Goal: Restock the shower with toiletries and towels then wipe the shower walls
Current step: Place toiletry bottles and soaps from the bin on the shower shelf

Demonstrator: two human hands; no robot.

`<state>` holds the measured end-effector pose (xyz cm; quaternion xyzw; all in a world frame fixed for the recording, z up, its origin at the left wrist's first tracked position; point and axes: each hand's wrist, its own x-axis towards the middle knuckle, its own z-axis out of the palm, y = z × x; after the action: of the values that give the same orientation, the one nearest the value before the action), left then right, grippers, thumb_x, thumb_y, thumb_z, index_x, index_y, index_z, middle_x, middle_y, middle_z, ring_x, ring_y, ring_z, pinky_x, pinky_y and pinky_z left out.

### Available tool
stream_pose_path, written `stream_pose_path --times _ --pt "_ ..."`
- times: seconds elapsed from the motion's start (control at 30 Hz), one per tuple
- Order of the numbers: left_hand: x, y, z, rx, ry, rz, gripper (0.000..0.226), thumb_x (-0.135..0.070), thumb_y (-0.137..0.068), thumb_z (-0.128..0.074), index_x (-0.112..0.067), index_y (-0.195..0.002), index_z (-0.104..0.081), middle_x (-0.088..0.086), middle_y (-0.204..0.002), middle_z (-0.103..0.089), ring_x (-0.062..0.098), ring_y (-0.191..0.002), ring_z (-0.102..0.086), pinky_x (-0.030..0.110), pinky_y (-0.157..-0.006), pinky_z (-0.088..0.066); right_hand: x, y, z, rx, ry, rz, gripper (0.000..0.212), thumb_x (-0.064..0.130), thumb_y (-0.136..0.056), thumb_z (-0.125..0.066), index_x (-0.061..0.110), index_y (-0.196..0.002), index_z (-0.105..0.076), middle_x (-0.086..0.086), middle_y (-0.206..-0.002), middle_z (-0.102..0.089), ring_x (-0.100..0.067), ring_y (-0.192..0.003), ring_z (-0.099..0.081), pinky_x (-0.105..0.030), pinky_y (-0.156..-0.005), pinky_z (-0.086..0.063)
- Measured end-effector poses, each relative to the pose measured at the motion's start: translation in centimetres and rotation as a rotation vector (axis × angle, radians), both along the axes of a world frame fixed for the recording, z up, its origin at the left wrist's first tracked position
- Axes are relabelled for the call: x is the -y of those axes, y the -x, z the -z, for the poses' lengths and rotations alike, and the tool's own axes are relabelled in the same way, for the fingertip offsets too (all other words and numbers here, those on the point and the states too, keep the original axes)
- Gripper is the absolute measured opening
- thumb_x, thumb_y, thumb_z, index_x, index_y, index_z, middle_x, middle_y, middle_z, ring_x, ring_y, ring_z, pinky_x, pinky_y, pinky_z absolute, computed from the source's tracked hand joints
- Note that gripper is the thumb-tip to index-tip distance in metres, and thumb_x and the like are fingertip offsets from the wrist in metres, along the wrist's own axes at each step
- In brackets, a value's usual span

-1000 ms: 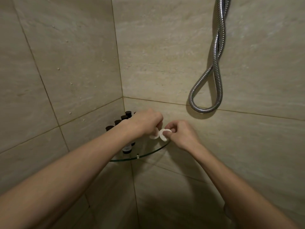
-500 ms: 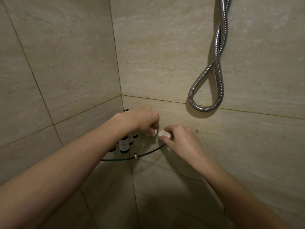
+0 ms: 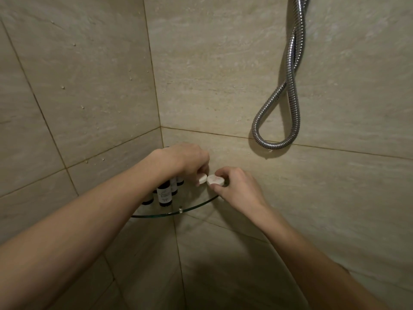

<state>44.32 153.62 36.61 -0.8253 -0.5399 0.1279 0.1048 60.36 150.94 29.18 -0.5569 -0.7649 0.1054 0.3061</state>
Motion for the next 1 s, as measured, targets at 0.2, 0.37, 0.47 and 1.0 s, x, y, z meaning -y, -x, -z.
stream_pose_path --times 0.2,0.37,0.47,1.0 --pt "0.2 0.3 -0.3 0.012 0.011 -0.027 0.027 -0.043 -0.08 -0.079 -0.028 -0.102 -0.071 -0.008 -0.091 -0.071 0.016 -0.084 -0.066 0.035 -0.076 -0.056 -0.1 0.4 -0.1 0.008 0.034 0.008 0.031 0.041 -0.083 -0.071 0.03 -0.112 -0.071 0.007 -0.108 -0.074 -0.019 -0.103 -0.067 -0.039 -0.083 -0.057" --pt "0.6 0.8 -0.8 0.122 -0.012 -0.001 0.027 -0.039 -0.082 -0.079 -0.027 -0.105 -0.071 -0.012 -0.088 -0.064 0.014 -0.089 -0.064 0.028 -0.069 -0.047 0.4 0.5 -0.5 0.028 -0.02 0.011 0.037 0.044 -0.083 -0.069 0.029 -0.117 -0.068 0.006 -0.114 -0.073 -0.02 -0.108 -0.068 -0.041 -0.085 -0.057" --pt "1.5 1.3 -1.7 0.19 -0.075 0.037 0.031 -0.038 -0.084 -0.077 -0.024 -0.111 -0.069 -0.01 -0.099 -0.069 0.014 -0.096 -0.064 0.032 -0.078 -0.053 1.3 1.0 -1.3 -0.009 -0.147 -0.03 0.038 0.044 -0.086 -0.066 0.029 -0.121 -0.066 0.009 -0.117 -0.071 -0.016 -0.107 -0.067 -0.039 -0.086 -0.056" --pt "11.0 8.0 -3.0 0.62 -0.543 -0.024 0.032 -0.037 -0.096 -0.062 -0.028 -0.126 -0.064 -0.012 -0.119 -0.066 0.0 -0.102 -0.053 0.021 -0.085 -0.046 5.1 6.2 -0.6 -0.082 -0.076 -0.218 0.039 0.062 -0.08 -0.07 0.033 -0.107 -0.068 0.016 -0.083 -0.065 0.003 -0.072 -0.058 -0.025 -0.066 -0.05"
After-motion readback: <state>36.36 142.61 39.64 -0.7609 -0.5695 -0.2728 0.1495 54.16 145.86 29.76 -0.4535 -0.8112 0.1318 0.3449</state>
